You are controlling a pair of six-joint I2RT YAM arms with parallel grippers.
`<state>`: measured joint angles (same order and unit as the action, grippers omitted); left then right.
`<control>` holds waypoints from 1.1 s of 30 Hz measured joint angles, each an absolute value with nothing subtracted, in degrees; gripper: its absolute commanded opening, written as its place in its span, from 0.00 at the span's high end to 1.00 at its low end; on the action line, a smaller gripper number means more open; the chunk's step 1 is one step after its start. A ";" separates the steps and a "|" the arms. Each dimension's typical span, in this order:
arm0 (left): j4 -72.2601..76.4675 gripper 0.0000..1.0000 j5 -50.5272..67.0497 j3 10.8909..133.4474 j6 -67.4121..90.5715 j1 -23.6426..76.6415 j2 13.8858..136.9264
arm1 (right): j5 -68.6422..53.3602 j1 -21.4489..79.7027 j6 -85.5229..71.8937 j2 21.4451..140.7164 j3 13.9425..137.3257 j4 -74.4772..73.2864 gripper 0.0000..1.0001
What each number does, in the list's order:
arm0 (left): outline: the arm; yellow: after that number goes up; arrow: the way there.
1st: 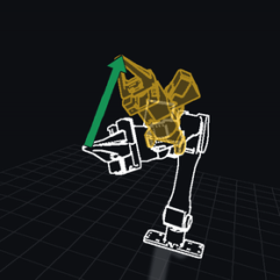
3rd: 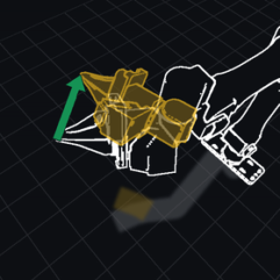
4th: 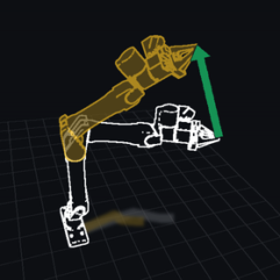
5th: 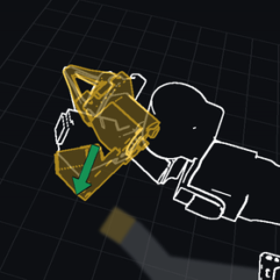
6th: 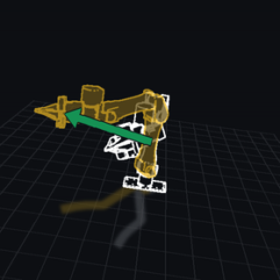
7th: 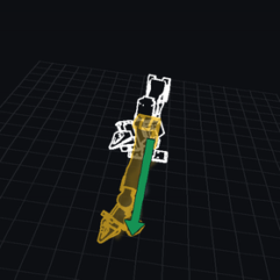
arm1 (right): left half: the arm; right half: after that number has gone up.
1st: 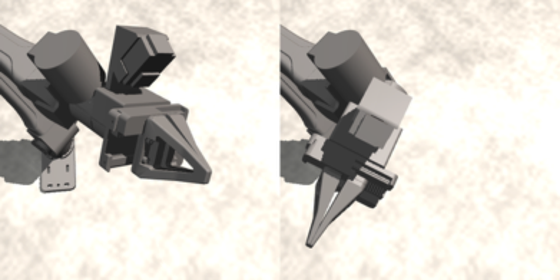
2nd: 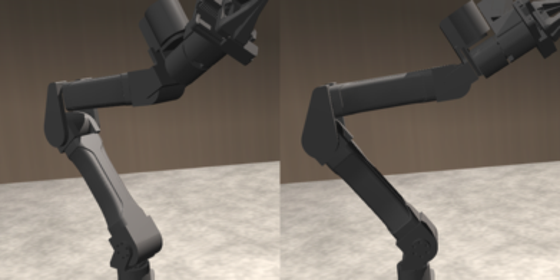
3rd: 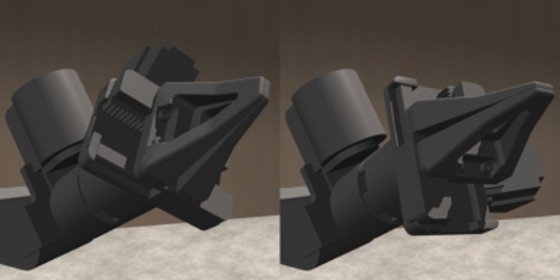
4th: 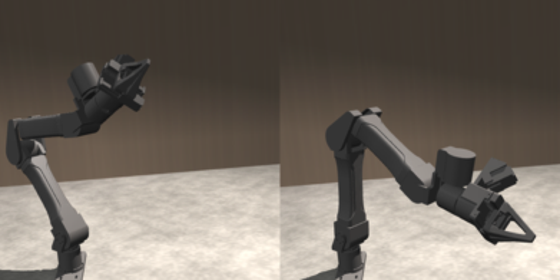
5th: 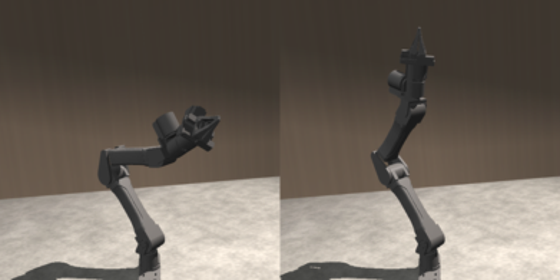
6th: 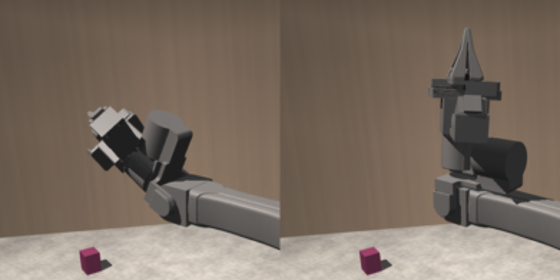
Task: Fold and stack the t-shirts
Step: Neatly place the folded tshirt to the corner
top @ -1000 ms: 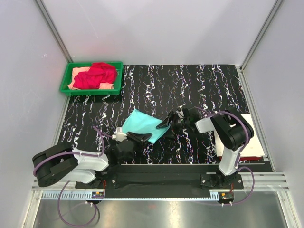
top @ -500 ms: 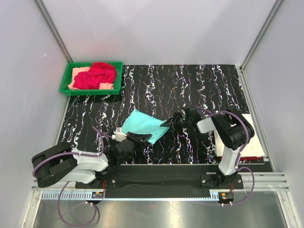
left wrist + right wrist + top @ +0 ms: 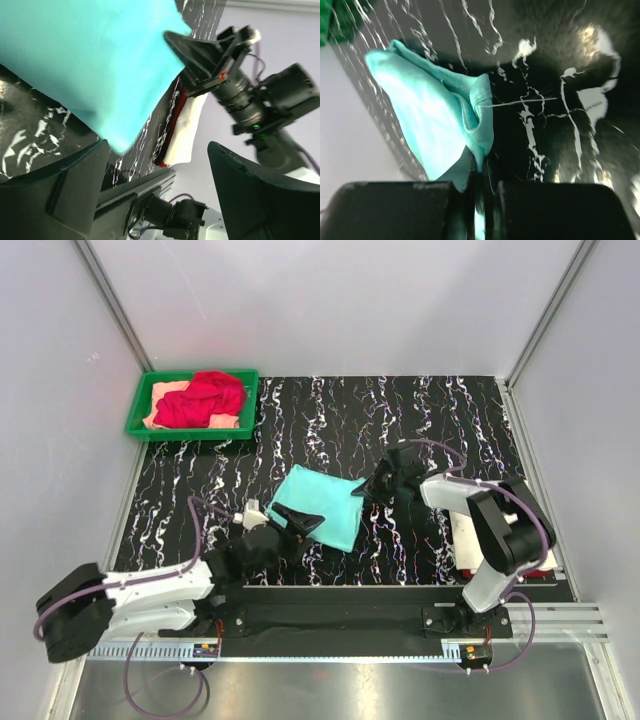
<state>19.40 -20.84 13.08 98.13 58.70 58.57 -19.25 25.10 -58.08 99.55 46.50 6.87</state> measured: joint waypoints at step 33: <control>-19.66 0.17 27.79 38.37 41.76 27.94 62.04 | 33.21 15.33 -50.37 90.37 86.94 -64.10 1.00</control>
<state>-19.66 27.79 38.37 41.76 27.94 62.04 33.21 15.33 -50.37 90.37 86.94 -64.10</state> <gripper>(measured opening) 0.830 0.041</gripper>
